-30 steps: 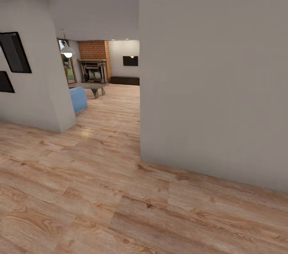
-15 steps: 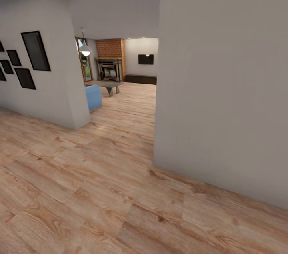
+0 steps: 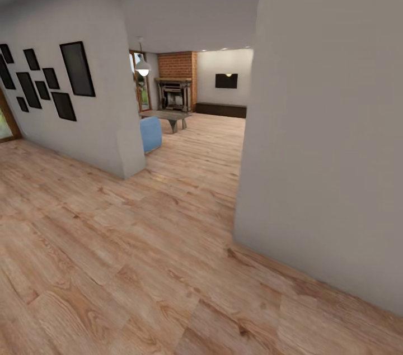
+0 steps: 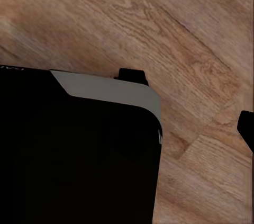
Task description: Move the two storage containers from the living room to the garage. In the garage, place one container on the floor and stack the other container on top of it (either order is fine).
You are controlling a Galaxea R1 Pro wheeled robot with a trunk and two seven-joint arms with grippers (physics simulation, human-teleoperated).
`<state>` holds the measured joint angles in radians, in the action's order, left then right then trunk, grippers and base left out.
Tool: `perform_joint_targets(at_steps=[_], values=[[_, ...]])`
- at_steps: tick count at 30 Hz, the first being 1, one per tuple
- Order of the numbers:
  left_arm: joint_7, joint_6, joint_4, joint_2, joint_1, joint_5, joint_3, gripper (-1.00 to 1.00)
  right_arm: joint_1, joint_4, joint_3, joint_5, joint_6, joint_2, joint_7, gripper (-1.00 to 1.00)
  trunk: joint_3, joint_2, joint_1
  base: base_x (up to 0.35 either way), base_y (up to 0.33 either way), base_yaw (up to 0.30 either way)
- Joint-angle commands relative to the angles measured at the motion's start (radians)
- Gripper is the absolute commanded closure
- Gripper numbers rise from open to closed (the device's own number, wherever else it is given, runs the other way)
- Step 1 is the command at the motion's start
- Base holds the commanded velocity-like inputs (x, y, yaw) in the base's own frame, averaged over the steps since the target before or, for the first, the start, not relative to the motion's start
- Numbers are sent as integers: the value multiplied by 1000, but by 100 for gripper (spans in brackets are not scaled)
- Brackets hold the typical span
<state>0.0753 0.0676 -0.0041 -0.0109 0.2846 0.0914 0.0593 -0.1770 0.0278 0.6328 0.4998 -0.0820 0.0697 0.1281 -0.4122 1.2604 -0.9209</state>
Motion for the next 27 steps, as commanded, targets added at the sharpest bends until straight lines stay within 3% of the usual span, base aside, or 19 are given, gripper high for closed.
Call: perform_joint_targets(at_steps=[1,27], values=[[1,3,0,0,1,8,5,-100,-1,3,8,9,-5,0,1,-100,-2,1,-1,322,0,231],[0,4,0,0,1,8,5,-100,-1,3,8,9,-6,0,1,-100,-20,1,-1,322,0,219]])
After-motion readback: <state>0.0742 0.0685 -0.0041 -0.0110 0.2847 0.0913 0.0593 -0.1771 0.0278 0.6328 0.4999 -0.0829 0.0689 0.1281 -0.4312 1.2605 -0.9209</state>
